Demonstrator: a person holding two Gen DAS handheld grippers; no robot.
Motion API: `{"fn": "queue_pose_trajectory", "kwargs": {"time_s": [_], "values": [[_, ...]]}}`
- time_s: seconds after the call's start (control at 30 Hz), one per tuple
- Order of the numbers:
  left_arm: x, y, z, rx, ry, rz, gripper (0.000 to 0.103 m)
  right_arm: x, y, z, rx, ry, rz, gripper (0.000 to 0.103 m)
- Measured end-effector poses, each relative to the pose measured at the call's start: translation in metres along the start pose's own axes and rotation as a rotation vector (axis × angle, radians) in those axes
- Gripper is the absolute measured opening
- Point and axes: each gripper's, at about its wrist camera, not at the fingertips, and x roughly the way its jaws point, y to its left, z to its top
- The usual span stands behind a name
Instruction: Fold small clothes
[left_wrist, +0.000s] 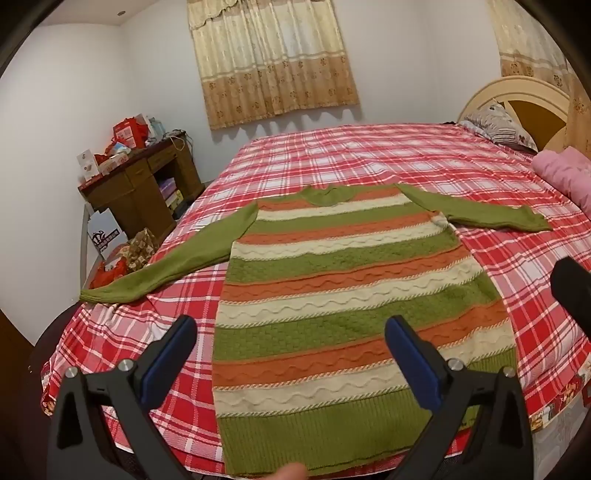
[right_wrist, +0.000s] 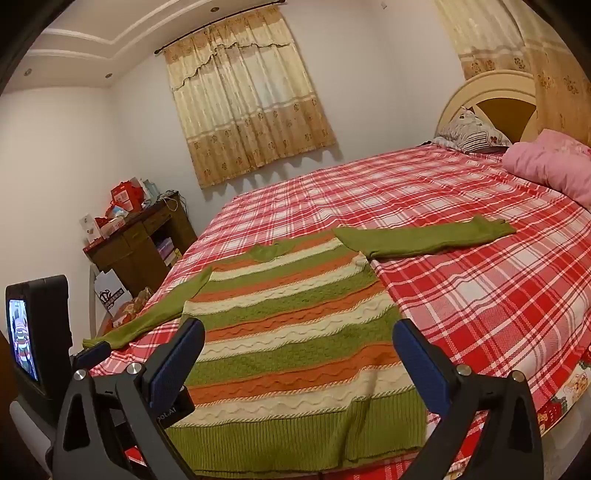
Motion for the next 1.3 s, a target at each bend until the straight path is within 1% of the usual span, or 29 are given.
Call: {"fn": "queue_pose_trajectory", "kwargs": {"time_s": [0.07, 0.23, 0.33, 0.37, 0.47, 0.63, 1.0, 1.3], "values": [[0.000, 0.001, 0.001, -0.013, -0.004, -0.004, 0.103, 0.000, 0.000, 0.000, -0.002, -0.005, -0.003, 0.102], [0.005, 0.000, -0.002, -0.032, 0.017, -0.041, 0.103, 0.006, 0.000, 0.000, 0.011, 0.015, -0.004, 0.102], [0.005, 0.001, -0.006, -0.025, 0.020, -0.061, 0.103, 0.011, 0.002, 0.001, 0.017, 0.024, -0.002, 0.102], [0.003, 0.000, -0.007, -0.017, 0.010, -0.055, 0.103, 0.002, 0.001, -0.002, 0.007, 0.007, 0.012, 0.102], [-0.001, -0.004, -0.008, 0.009, -0.018, -0.019, 0.103, 0.004, 0.001, -0.002, 0.009, 0.013, 0.013, 0.102], [-0.002, 0.002, -0.007, -0.018, -0.018, -0.060, 0.103, 0.004, 0.001, -0.003, 0.016, 0.015, 0.014, 0.102], [-0.001, 0.001, -0.007, -0.018, -0.018, -0.046, 0.103, 0.009, -0.003, -0.005, 0.037, 0.036, 0.024, 0.102], [0.000, 0.004, -0.008, -0.028, -0.007, -0.060, 0.103, 0.011, -0.004, -0.006, 0.043, 0.046, 0.029, 0.102]]}}
